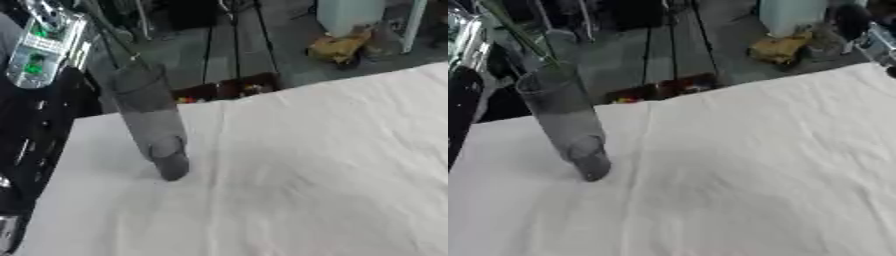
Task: Arrange flowers into the vase.
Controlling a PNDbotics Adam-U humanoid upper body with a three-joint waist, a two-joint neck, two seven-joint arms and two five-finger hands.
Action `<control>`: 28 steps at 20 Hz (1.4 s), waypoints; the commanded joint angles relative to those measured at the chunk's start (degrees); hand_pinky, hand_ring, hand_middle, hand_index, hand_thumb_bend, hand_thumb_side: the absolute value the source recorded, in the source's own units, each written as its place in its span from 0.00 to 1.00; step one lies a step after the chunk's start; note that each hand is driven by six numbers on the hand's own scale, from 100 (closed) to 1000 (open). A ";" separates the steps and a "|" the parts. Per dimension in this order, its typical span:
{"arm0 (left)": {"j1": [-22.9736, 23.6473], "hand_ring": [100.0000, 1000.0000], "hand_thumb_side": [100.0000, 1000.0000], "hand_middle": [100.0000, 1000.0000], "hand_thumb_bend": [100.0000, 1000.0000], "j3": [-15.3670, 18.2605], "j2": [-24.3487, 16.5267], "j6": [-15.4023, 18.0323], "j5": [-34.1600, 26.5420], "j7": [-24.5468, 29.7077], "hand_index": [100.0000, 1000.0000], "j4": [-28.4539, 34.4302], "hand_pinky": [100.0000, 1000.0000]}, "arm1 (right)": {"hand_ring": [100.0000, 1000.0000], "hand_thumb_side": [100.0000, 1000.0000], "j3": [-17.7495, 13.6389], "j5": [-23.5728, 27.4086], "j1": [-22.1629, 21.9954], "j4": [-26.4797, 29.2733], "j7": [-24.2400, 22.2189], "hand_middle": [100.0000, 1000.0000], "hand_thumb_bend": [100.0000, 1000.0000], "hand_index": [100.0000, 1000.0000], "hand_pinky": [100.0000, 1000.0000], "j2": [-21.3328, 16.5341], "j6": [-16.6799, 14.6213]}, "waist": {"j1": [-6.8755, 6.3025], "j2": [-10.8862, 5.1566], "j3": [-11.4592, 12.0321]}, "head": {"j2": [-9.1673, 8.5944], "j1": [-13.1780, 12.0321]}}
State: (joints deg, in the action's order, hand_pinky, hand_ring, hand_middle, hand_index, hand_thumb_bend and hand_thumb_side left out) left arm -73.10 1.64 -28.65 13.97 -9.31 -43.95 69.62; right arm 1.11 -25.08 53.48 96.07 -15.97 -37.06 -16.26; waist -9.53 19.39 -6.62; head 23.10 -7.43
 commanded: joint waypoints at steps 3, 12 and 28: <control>-0.94 0.00 0.51 0.00 0.00 0.19 -2.07 -0.65 0.50 -0.04 0.00 0.61 0.00 | 0.91 1.00 -0.27 -0.08 1.33 0.14 0.05 0.86 0.16 0.85 0.81 -0.83 -0.21 | 0.35 -1.17 0.19 | -0.25 -0.02; -0.02 0.00 0.51 0.00 0.00 -0.19 -1.29 -2.32 1.01 -0.56 0.00 -1.95 0.00 | 0.91 1.00 -0.51 0.14 1.16 0.20 0.70 0.86 0.18 0.85 0.81 -0.55 0.01 | 0.45 -1.29 -0.37 | -0.30 -0.55; 1.21 0.00 0.51 0.00 0.00 -0.96 -0.01 -1.85 2.99 0.11 0.00 -5.36 0.00 | 0.90 1.00 -1.00 0.38 -0.19 -0.12 1.15 0.85 0.18 0.84 0.80 -0.32 0.34 | 0.57 -2.17 -0.95 | 0.29 -1.19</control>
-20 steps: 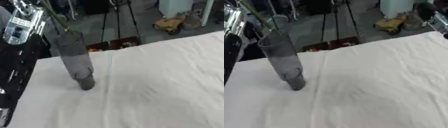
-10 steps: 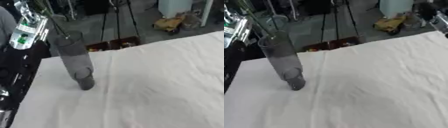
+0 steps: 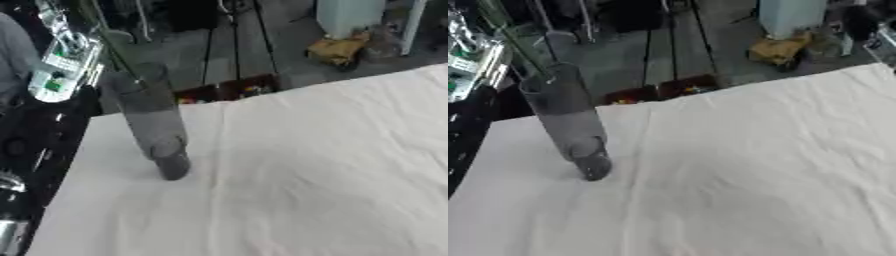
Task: Arrange flowers into the vase.
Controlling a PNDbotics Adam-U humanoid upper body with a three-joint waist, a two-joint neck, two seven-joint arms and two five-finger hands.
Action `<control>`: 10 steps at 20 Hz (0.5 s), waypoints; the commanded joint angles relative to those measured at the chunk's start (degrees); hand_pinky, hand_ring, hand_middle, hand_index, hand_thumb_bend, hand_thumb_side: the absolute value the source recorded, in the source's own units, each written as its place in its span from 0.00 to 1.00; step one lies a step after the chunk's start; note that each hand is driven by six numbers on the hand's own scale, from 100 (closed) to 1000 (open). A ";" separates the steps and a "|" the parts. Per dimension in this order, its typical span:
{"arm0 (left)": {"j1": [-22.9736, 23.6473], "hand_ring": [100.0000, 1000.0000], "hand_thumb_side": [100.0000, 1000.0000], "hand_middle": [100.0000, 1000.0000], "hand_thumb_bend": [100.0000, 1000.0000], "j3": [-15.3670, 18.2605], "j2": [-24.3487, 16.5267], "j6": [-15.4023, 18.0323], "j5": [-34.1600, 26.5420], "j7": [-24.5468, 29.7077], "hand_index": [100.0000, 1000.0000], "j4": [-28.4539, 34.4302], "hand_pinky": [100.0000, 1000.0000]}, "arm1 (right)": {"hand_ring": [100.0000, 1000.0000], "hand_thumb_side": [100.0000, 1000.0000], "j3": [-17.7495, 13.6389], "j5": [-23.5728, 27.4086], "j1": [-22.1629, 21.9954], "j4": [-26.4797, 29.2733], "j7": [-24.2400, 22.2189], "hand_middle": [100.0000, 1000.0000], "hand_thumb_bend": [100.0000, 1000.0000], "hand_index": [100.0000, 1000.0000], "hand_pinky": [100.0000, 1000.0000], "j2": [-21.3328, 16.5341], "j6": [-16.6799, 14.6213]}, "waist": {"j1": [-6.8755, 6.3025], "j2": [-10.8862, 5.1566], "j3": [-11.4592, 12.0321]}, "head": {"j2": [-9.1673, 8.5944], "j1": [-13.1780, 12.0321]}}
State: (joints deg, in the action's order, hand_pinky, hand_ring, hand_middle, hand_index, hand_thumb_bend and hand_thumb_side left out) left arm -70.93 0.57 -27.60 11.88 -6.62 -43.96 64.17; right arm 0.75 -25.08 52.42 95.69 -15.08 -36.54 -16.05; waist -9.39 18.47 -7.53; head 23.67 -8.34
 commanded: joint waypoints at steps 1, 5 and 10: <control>-0.97 0.00 0.51 0.00 0.00 0.10 -1.02 0.22 0.27 0.12 0.00 -0.11 0.00 | 0.90 1.00 -0.68 0.37 0.83 0.25 0.29 0.85 0.18 0.84 0.80 -0.85 0.16 | 0.41 -1.22 -0.07 | -0.28 -0.28; -0.97 0.00 0.51 0.00 0.00 0.00 -0.99 -0.61 0.45 0.21 0.00 -0.76 0.00 | 0.90 1.00 -0.88 0.37 0.67 0.26 0.44 0.85 0.19 0.84 0.80 -0.87 0.30 | 0.28 -1.22 -0.11 | -0.21 -0.18; -0.88 0.00 0.52 0.00 0.00 0.02 -0.88 -2.55 1.27 0.06 0.00 -1.52 0.00 | 0.90 1.00 -1.01 0.48 0.58 0.34 0.63 0.85 0.19 0.84 0.80 -0.79 0.49 | 0.22 -1.27 -0.20 | -0.18 -0.16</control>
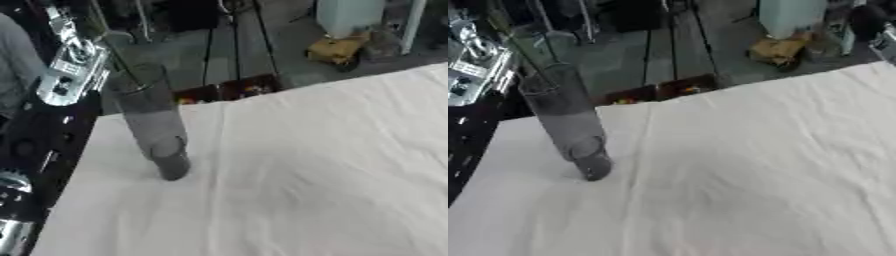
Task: Arrange flowers into the vase.
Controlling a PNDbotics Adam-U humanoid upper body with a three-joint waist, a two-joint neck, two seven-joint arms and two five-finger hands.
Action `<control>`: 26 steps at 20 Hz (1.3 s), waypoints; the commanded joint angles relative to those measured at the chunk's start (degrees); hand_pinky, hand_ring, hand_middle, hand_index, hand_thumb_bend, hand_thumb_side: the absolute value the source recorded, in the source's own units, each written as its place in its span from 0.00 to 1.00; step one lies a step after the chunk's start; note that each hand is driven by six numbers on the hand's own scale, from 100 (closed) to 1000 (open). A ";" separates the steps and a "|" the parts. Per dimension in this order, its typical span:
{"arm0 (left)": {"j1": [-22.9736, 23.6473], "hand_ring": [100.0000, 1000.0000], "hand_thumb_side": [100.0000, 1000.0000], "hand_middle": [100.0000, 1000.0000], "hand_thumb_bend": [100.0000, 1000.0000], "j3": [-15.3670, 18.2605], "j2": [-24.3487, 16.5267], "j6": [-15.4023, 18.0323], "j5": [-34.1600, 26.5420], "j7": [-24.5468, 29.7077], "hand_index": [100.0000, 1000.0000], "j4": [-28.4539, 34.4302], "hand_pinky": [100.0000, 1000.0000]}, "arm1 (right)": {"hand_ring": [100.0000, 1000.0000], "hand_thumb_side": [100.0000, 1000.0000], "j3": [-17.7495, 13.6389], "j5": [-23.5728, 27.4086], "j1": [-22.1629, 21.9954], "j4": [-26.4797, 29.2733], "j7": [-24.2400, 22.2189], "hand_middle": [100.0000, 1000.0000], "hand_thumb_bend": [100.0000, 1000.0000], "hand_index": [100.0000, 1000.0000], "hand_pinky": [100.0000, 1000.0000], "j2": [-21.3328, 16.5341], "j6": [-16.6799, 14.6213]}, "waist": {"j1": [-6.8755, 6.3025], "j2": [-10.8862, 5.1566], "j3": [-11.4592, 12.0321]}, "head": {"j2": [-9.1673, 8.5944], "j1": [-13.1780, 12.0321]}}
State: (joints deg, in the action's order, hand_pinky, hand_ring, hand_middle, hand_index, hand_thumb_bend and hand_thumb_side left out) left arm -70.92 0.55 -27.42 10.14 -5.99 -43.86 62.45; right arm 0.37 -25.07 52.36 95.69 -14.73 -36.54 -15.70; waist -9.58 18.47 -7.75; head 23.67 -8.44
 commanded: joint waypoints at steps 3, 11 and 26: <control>-0.78 0.00 0.54 0.00 0.00 0.03 -1.16 -2.37 1.83 0.21 0.00 -0.49 0.00 | 0.90 1.00 -0.83 0.58 0.50 0.43 0.56 0.85 0.19 0.84 0.80 -0.79 0.32 | 0.36 -1.31 0.00 | -0.32 0.04; -0.71 0.08 0.68 0.14 0.03 0.08 -1.01 -3.97 2.99 0.83 0.01 -0.59 0.05 | 0.90 1.00 -0.94 0.58 0.42 0.52 0.72 0.85 0.20 0.84 0.80 -0.71 0.49 | 0.38 -1.35 -0.03 | -0.44 0.04; -0.10 0.23 0.76 0.26 0.00 -0.11 -0.81 -7.52 5.44 1.87 0.13 -2.50 0.16 | 0.90 1.00 -1.58 0.71 0.10 0.85 1.68 0.85 0.21 0.84 0.80 -0.55 1.10 | 0.56 -1.48 -0.11 | -0.68 0.28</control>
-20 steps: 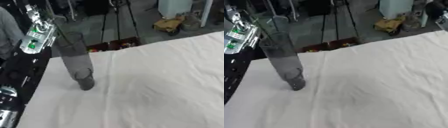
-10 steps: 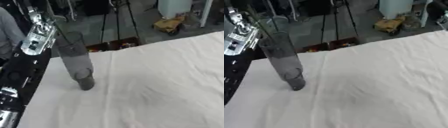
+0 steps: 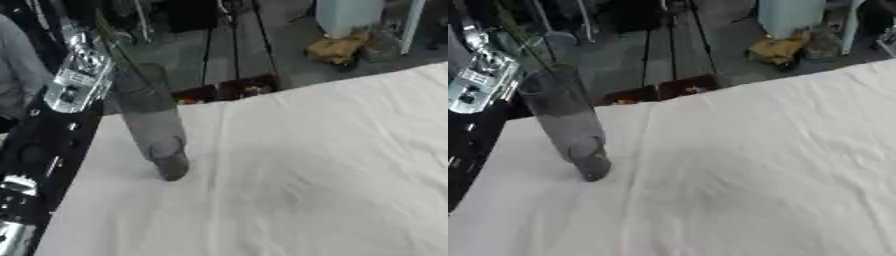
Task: Arrange flowers into the vase.
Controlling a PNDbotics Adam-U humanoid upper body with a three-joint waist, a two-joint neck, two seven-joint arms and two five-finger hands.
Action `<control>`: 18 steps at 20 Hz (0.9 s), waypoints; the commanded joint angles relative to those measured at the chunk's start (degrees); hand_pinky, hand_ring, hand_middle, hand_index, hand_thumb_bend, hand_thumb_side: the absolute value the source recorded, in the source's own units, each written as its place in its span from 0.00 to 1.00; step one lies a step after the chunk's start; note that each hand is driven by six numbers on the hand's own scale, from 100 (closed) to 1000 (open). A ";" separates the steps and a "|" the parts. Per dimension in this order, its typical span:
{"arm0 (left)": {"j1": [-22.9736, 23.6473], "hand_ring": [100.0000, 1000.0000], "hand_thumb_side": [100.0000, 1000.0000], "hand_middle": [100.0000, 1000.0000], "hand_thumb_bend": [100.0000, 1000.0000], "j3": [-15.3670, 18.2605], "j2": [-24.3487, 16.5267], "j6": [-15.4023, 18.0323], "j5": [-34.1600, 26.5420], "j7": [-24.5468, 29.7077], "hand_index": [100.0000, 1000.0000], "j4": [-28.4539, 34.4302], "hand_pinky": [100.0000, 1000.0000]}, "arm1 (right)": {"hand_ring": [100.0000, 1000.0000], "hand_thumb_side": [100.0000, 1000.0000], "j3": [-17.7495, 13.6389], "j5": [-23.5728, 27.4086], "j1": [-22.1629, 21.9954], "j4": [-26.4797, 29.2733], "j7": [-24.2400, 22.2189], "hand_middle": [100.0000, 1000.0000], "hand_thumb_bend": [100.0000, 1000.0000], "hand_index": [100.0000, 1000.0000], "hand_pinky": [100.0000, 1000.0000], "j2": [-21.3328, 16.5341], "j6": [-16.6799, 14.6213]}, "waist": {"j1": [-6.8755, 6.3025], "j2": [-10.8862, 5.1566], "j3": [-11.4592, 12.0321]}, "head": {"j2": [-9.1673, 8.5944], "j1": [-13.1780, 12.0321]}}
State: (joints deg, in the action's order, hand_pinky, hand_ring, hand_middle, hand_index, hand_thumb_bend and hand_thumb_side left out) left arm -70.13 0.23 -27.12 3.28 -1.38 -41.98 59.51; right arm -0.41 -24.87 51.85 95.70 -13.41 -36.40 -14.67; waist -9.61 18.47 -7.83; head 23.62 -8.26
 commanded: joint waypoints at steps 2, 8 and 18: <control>-0.74 0.23 0.75 0.26 0.00 0.10 -1.14 -1.28 1.56 0.14 0.12 0.26 0.15 | 0.90 1.00 -0.88 0.50 0.53 0.84 0.47 0.85 0.21 0.84 0.80 -0.71 0.14 | 0.61 -1.46 -0.01 | -0.59 0.15; -0.49 0.23 0.74 0.26 0.00 -0.04 -1.38 -3.81 3.36 1.10 0.11 0.27 0.15 | 0.90 1.00 -1.01 0.51 0.37 0.82 0.65 0.85 0.21 0.84 0.80 -0.71 0.24 | 0.62 -1.50 0.15 | -0.40 0.31; 0.34 0.29 0.75 0.30 0.00 -0.52 -1.94 -8.48 6.68 4.14 0.20 -0.16 0.17 | 0.89 1.00 -1.50 0.72 -0.26 1.11 1.33 0.85 0.21 0.83 0.80 -0.40 0.83 | 0.81 -2.08 0.49 | -0.20 0.77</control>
State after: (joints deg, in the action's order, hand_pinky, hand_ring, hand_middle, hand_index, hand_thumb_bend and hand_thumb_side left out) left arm -68.92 -0.46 -27.14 -4.58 4.68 -38.31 58.99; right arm -1.14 -24.78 50.87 95.73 -12.43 -36.02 -13.97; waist -9.46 18.03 -7.45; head 23.64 -7.55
